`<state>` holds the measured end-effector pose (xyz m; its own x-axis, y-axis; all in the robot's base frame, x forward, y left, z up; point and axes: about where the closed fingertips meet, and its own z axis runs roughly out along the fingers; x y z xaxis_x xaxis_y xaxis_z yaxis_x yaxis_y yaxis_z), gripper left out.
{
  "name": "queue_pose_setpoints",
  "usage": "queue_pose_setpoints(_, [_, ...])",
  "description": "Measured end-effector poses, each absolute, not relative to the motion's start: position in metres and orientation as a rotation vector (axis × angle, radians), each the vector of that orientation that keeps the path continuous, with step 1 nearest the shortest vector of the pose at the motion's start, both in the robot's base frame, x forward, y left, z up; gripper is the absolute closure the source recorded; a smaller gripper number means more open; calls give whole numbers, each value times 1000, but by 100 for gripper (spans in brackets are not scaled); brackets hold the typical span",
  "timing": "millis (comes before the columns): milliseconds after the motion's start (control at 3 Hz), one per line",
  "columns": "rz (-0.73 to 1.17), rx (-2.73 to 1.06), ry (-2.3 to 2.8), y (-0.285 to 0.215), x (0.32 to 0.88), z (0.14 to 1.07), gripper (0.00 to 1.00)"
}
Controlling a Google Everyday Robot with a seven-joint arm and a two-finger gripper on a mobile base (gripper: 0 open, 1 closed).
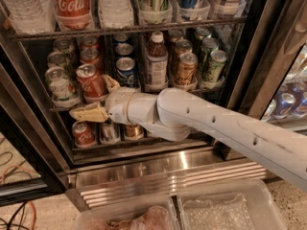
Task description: Pick coke can from middle shelf of fridge
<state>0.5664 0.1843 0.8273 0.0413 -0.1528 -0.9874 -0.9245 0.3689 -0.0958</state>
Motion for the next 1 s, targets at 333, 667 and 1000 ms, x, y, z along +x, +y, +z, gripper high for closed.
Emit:
queue_pose_setpoints(333, [800,-1050,1417,183,567,830,13])
queue_pose_setpoints(667, [800,-1050,1417,181,568,832,0])
queue_pose_setpoints(1000, [800,-1050,1417,180,568,832,0])
